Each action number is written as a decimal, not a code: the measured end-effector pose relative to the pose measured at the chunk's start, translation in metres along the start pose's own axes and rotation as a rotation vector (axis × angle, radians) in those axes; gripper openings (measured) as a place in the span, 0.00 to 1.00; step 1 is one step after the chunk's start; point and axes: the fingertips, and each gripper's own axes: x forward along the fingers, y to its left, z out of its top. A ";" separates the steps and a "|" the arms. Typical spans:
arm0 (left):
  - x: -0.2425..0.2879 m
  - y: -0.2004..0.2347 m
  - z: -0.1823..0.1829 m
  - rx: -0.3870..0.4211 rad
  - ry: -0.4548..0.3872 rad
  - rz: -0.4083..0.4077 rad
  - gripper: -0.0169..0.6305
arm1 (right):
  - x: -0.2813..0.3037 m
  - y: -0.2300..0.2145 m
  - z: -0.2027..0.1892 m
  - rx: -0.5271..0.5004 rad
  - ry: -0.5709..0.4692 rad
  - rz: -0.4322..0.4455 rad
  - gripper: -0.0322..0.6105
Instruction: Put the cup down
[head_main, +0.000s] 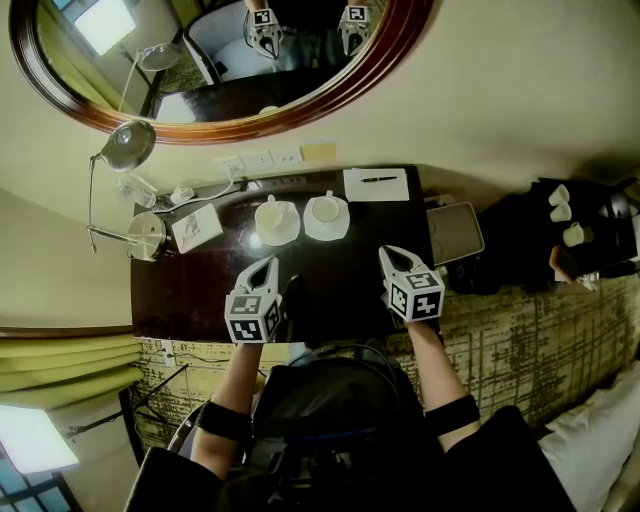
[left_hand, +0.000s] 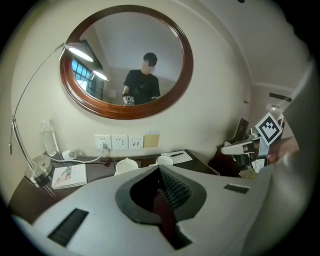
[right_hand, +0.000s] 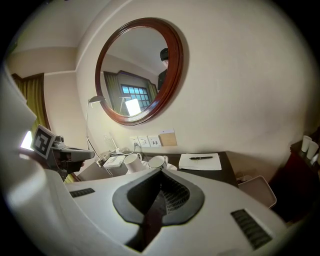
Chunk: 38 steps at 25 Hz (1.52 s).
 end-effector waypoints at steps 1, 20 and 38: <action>0.000 -0.001 0.001 -0.001 -0.002 0.003 0.03 | 0.000 0.001 0.000 0.003 0.002 0.007 0.05; 0.020 -0.020 -0.005 0.006 0.033 -0.027 0.03 | -0.003 -0.009 -0.013 0.022 0.021 0.008 0.05; 0.161 -0.067 -0.017 0.124 0.207 -0.137 0.76 | -0.008 -0.021 -0.035 0.059 0.072 0.010 0.05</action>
